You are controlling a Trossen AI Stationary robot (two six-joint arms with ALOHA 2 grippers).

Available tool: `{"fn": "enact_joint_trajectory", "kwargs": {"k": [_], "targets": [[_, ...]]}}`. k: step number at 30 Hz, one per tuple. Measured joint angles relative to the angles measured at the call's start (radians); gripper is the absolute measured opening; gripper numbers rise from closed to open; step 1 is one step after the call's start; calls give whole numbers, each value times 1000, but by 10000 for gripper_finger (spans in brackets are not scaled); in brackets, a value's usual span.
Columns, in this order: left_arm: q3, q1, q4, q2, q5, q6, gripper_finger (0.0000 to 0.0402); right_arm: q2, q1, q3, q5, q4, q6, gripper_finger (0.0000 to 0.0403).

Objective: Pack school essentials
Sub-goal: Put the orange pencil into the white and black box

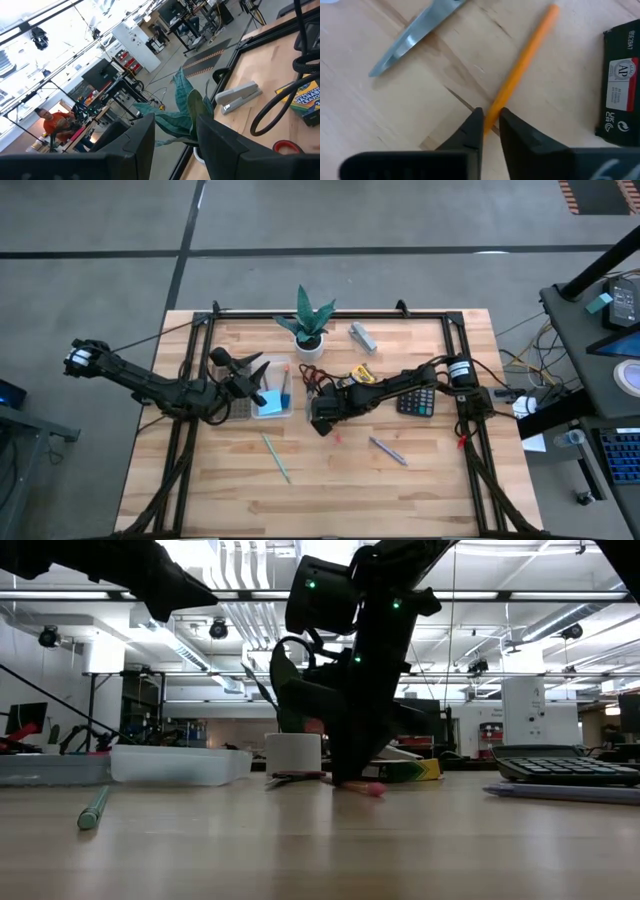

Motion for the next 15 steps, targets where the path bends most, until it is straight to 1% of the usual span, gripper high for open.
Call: {"fn": "enact_joint_trajectory", "kwargs": {"k": [4, 9, 12, 14, 15], "targets": [[0, 0, 0, 0, 0, 0, 128, -2, 0, 0, 0, 3, -21, 14], [0, 0, 1, 0, 9, -7, 128, -19, -2, -2, -12, -7, -83, 9], [0, 0, 1, 0, 24, -33, 128, -49, -2, -6, -52, -37, -143, 8], [0, 0, 1, -1, 72, -56, 128, -78, 2, -6, -76, -57, -184, 7], [0, 0, 0, -2, 114, -65, 128, -97, 5, -6, -83, -76, -203, 7]]}}
